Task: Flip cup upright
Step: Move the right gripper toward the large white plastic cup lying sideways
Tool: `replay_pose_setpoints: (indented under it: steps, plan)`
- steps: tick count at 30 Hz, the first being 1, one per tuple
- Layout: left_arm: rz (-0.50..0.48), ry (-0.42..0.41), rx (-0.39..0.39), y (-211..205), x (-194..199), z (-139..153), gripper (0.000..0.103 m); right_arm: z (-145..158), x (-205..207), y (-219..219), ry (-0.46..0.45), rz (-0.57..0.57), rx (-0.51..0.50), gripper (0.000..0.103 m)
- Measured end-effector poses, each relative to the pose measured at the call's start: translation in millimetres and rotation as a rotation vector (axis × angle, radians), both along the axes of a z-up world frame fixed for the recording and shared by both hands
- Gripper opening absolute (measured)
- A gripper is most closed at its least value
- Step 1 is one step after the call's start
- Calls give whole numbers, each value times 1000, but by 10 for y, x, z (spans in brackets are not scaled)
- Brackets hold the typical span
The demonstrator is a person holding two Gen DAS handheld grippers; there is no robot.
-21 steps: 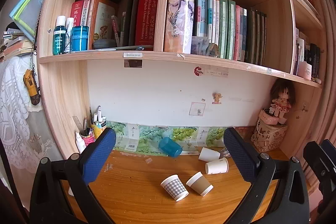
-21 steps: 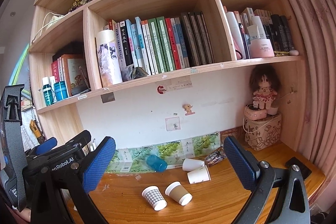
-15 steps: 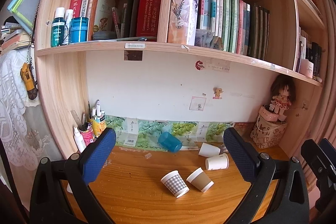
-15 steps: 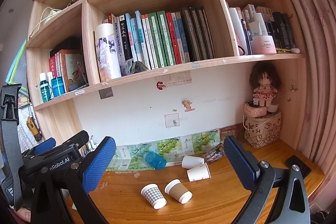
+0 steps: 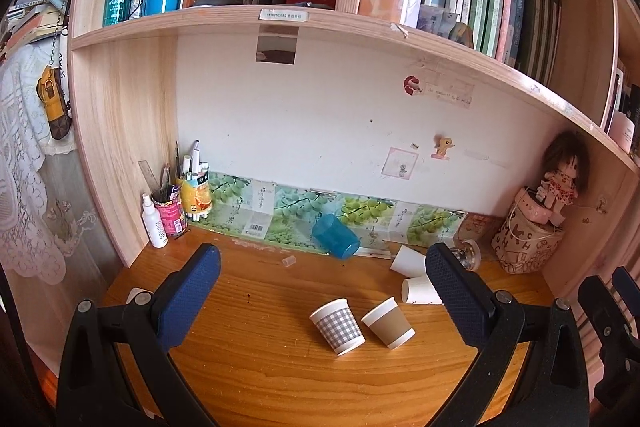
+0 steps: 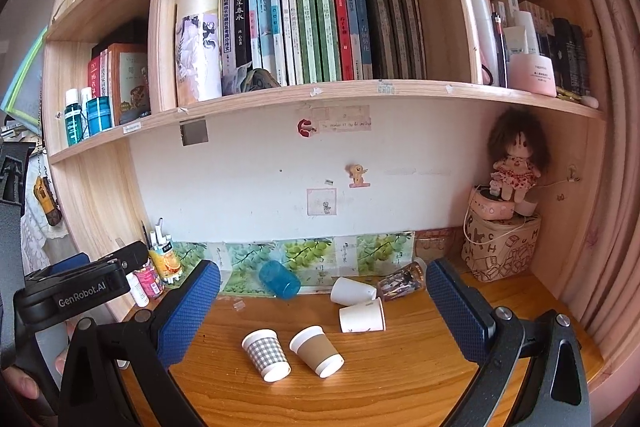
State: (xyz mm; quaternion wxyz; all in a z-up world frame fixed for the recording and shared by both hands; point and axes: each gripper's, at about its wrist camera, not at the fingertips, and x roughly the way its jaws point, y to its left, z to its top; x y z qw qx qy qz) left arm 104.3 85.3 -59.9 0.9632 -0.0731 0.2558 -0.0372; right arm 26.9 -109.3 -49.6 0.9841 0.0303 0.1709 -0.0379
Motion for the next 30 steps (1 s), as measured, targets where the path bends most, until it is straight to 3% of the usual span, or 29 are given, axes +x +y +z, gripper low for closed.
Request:
replay_pose_setpoints:
  steps: [12, 22, 30]
  plan:
    - [45, -2, 85, -439, 376, 38, 102, -147, 822, -545, 42, 110, -12, 103]
    - [141, 171, 31, -729, 826, -373, 102, -509, 1572, -823, 96, 314, -147, 103]
    - [209, 294, 43, -972, 997, -760, 102, -914, 2183, -1026, 180, 436, -150, 103]
